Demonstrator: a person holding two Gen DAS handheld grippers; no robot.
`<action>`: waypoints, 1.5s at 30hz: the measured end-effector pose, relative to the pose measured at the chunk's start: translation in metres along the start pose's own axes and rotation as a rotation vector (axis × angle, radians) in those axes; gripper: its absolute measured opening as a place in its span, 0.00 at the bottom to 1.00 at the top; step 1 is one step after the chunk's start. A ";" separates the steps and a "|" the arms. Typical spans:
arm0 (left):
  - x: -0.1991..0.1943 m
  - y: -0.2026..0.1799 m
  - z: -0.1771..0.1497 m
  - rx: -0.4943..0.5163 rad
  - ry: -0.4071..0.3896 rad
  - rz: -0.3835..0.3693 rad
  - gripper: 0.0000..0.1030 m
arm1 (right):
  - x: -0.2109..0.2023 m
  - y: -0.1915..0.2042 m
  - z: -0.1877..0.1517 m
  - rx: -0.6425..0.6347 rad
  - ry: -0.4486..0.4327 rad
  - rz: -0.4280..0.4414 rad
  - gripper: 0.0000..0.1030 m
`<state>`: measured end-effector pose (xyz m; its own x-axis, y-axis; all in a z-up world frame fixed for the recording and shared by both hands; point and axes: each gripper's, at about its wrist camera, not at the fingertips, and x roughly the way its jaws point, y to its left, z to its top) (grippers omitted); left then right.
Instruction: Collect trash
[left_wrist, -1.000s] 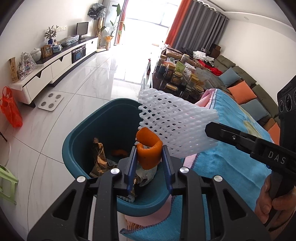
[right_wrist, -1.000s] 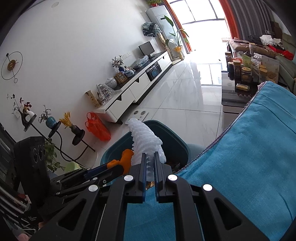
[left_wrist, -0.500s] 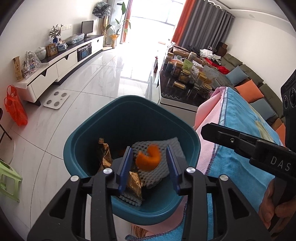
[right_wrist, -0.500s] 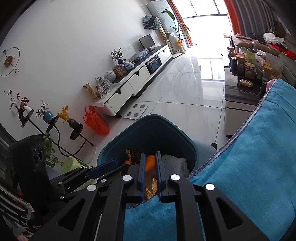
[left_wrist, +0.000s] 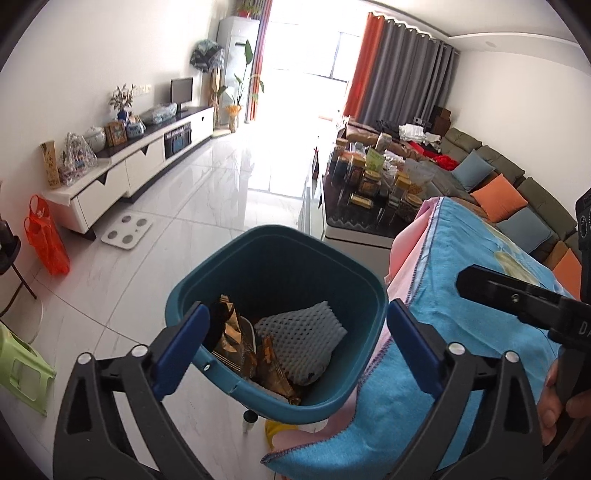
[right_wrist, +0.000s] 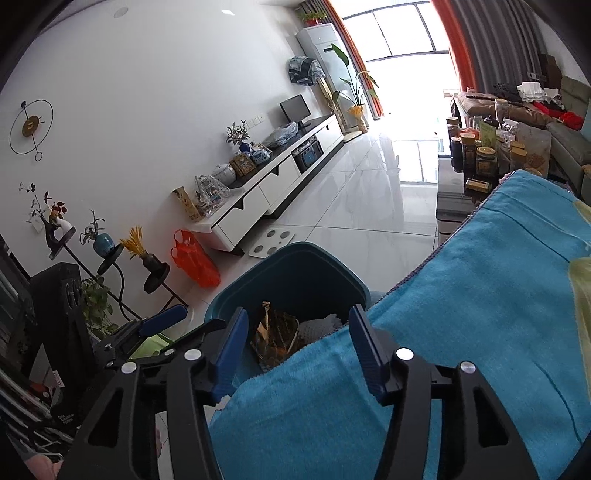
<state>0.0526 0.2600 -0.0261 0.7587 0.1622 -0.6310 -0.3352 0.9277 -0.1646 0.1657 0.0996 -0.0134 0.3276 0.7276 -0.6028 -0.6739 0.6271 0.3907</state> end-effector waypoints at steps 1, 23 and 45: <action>-0.007 -0.003 -0.002 0.012 -0.017 -0.002 0.95 | -0.007 -0.001 -0.002 -0.003 -0.010 -0.002 0.60; -0.087 -0.146 -0.060 0.185 -0.298 -0.096 0.95 | -0.209 -0.037 -0.142 -0.022 -0.429 -0.560 0.93; -0.112 -0.214 -0.086 0.276 -0.409 -0.196 0.95 | -0.276 -0.045 -0.192 0.037 -0.609 -0.821 0.93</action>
<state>-0.0086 0.0145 0.0140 0.9667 0.0440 -0.2521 -0.0478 0.9988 -0.0091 -0.0211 -0.1825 0.0019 0.9669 0.0810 -0.2421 -0.0724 0.9964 0.0440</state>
